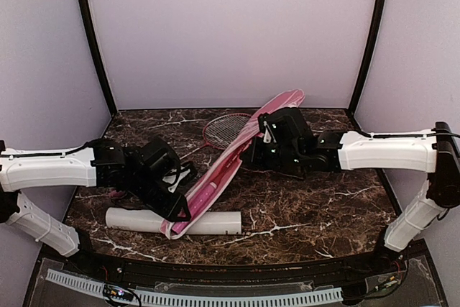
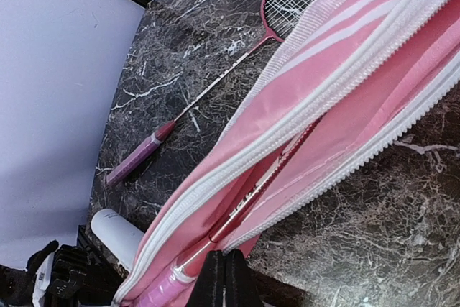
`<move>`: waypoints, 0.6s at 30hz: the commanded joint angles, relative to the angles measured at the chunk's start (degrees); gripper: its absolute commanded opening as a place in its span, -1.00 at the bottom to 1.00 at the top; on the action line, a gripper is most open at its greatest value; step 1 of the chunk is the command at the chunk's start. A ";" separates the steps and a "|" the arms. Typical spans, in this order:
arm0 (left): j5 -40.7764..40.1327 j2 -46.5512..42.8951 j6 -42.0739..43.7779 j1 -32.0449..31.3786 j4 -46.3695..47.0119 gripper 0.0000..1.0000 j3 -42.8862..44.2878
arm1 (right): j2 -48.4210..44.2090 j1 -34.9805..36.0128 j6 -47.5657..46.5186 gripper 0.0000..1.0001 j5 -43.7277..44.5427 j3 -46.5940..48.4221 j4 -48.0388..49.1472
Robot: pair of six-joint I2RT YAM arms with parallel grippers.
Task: Pack up the badminton gear
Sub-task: Adjust the racket in the racket bag.
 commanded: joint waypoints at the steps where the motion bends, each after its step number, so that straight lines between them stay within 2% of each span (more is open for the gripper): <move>1: -11.10 -1.38 0.61 0.70 2.07 -1.00 3.12 | 0.46 1.05 -0.56 -1.00 -9.27 2.11 4.36; 8: -16.42 0.19 1.22 0.71 1.07 -1.00 3.40 | 0.24 1.04 -0.72 -1.00 -11.81 2.28 5.15; 12: -16.19 0.29 1.97 0.70 2.80 -0.97 3.02 | 0.58 1.05 -0.72 -1.00 -11.40 2.45 5.69; 15: -14.68 -0.02 2.57 0.72 4.52 -0.79 3.24 | 0.77 0.92 -0.87 -1.00 -10.22 2.37 5.75; 18: -12.88 -0.48 2.34 0.70 5.79 -0.49 3.57 | 0.68 0.79 -0.87 -1.00 -9.29 2.05 5.86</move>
